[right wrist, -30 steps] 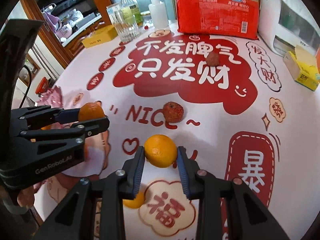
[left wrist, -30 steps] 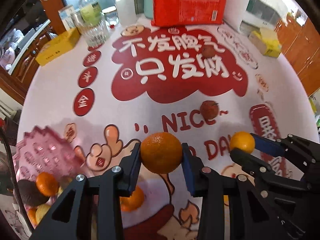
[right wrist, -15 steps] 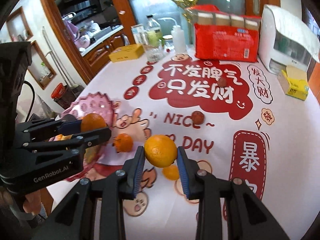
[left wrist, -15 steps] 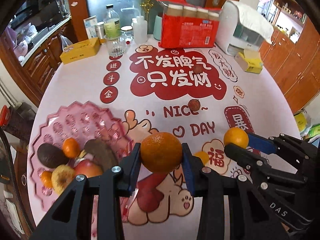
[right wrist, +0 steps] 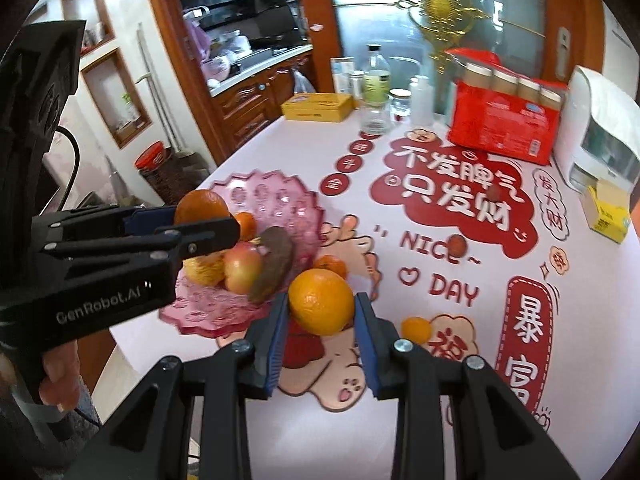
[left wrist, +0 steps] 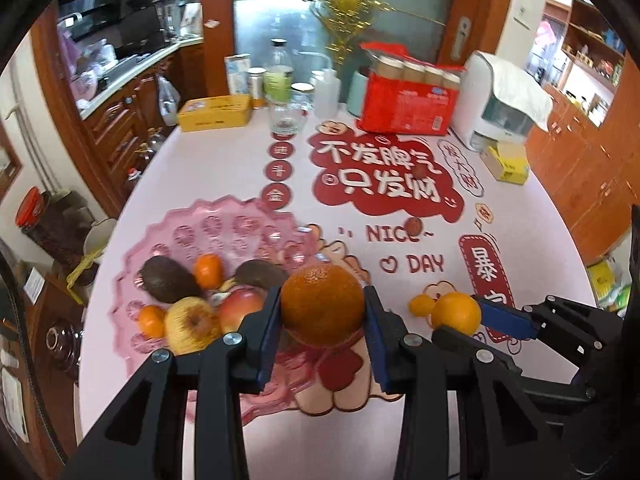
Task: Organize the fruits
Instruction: 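Carry both held oranges over the pink bowl and open both tools inside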
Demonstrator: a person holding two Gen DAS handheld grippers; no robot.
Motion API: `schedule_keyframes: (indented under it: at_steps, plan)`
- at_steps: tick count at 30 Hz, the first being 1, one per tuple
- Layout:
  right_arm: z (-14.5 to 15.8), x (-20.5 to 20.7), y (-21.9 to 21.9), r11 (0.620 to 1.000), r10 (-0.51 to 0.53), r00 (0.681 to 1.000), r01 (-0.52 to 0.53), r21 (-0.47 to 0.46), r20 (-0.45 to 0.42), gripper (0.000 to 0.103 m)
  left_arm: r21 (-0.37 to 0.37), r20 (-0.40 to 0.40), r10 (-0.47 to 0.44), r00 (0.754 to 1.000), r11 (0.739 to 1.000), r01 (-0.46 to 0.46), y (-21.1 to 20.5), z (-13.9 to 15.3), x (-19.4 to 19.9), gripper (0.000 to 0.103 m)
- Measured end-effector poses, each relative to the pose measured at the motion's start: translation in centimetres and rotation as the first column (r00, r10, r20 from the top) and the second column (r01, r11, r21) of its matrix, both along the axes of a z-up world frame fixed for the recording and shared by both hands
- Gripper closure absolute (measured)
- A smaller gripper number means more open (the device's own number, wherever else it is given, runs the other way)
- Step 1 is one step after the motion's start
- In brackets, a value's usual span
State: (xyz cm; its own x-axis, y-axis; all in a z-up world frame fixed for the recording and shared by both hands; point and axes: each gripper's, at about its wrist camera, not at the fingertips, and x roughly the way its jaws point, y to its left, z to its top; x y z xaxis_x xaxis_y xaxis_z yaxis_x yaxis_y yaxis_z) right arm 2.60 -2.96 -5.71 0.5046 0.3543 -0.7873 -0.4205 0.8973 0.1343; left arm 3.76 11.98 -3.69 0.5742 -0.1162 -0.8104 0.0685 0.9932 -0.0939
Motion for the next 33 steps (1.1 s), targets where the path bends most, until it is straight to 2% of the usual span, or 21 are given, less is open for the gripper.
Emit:
schedule_keyframes:
  at_steps: [6,10,16,22,33]
  plan:
    - [1.0,-0.7,2.8,0.999,0.047,0.998,-0.047,-0.014,0.033,0.07,0.026,0.035,0.085,0.996,0.996,-0.086,3.9,0.6,-1.1,0.066]
    - [1.5,-0.4,4.8,0.998,0.066,0.997,-0.065,-0.019,0.052,0.07,0.07,0.055,0.149,0.987,0.986,-0.153,6.5,0.7,-1.2,0.066]
    - [1.7,0.3,8.1,0.995,0.1,0.993,-0.099,-0.023,0.06,0.07,0.082,0.055,0.193,0.98,0.977,-0.197,9.8,0.6,-1.2,0.066]
    - [1.2,1.2,10.7,0.992,0.119,0.992,-0.117,-0.036,0.051,0.07,0.09,0.016,0.201,0.98,0.975,-0.201,12.0,-0.8,-0.6,0.066]
    - [-1.9,2.9,14.2,0.992,0.11,0.993,-0.113,-0.06,-0.045,0.07,0.063,-0.09,0.182,0.979,0.982,-0.177,14.3,-5.1,0.2,0.066]
